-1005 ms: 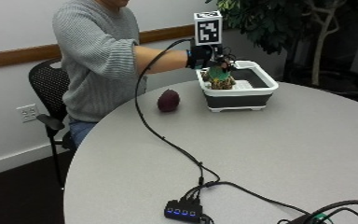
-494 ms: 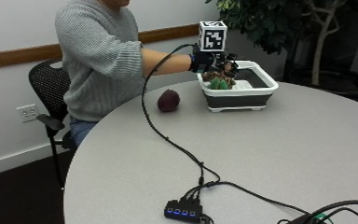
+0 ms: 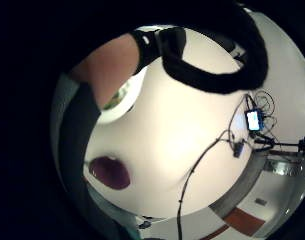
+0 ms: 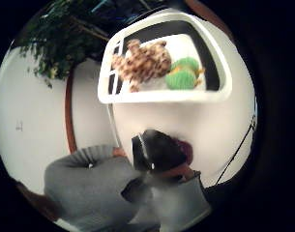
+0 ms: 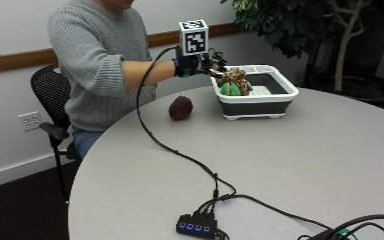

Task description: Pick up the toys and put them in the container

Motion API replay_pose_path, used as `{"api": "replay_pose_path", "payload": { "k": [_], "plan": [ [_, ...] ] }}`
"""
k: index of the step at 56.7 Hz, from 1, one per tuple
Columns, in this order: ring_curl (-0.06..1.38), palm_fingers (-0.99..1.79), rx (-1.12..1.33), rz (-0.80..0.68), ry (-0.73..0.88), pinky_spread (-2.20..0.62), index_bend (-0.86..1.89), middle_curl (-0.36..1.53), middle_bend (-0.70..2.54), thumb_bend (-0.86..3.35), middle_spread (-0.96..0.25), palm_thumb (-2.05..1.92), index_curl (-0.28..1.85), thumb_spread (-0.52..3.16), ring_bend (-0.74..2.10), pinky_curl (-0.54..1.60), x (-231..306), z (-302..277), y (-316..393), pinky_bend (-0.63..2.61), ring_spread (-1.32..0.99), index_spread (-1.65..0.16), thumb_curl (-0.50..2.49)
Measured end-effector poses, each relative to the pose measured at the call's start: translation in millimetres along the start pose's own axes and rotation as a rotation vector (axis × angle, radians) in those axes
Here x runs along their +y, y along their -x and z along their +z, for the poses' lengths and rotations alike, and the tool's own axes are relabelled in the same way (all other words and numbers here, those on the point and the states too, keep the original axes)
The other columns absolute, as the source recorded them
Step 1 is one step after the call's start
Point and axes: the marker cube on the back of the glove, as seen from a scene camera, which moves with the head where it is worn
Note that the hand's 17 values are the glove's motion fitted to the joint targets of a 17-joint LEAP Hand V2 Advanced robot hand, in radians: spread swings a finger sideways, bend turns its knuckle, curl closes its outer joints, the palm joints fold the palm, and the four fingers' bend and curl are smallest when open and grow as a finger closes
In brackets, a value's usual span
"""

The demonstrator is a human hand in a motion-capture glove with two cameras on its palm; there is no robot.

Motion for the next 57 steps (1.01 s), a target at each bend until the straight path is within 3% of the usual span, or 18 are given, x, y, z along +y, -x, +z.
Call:
{"api": "replay_pose_path", "payload": {
  "k": [3, 9, 22, 33, 47, 52, 57],
  "plan": [
    [0.34, -0.05, -0.205, -0.121, -0.002, 0.07, 0.17, 0.38, 0.24, -0.02, -0.2, 0.06, 0.29, 1.23, 0.6, 0.41, 27.8, 0.8, 30.7, 0.91, -0.2, -0.36, 0.32],
    [0.32, -0.01, -0.264, -0.175, 0.043, 0.08, 0.19, 0.37, 0.21, -0.03, -0.2, 0.02, 0.31, 1.22, 0.57, 0.4, 62.4, 19.5, 50.3, 0.9, -0.18, -0.37, 0.31],
    [0.31, 0.0, -0.21, -0.195, 0.116, 0.08, 0.18, 0.37, 0.19, -0.02, -0.19, 0.0, 0.33, 1.2, 0.52, 0.39, 80.4, 68.0, 64.4, 0.92, -0.15, -0.38, 0.31],
    [0.3, -0.01, -0.05, -0.206, 0.202, 0.08, 0.18, 0.36, 0.18, -0.01, -0.18, 0.01, 0.34, 1.22, 0.49, 0.39, 97.1, 161.6, 90.5, 0.94, -0.14, -0.39, 0.31],
    [0.33, 0.12, -0.071, -0.159, 0.124, 0.02, 0.17, 0.34, 0.17, -0.01, -0.19, 0.02, 0.33, 1.25, 0.63, 0.4, 93.6, 163.4, 87.0, 1.06, -0.19, -0.41, 0.31],
    [0.34, 0.35, -0.084, -0.159, 0.023, -0.04, 0.2, 0.38, 0.3, 0.0, -0.22, 0.05, 0.33, 1.28, 0.72, 0.36, 89.6, 160.3, 88.2, 0.96, -0.26, -0.42, 0.31],
    [0.37, 0.84, -0.143, -0.183, -0.066, -0.22, 0.15, 0.45, 0.52, 0.05, -0.25, 0.16, 0.32, 1.34, 0.88, 0.32, 74.9, 139.5, 83.1, 0.92, -0.35, -0.41, 0.35]
  ]
}}
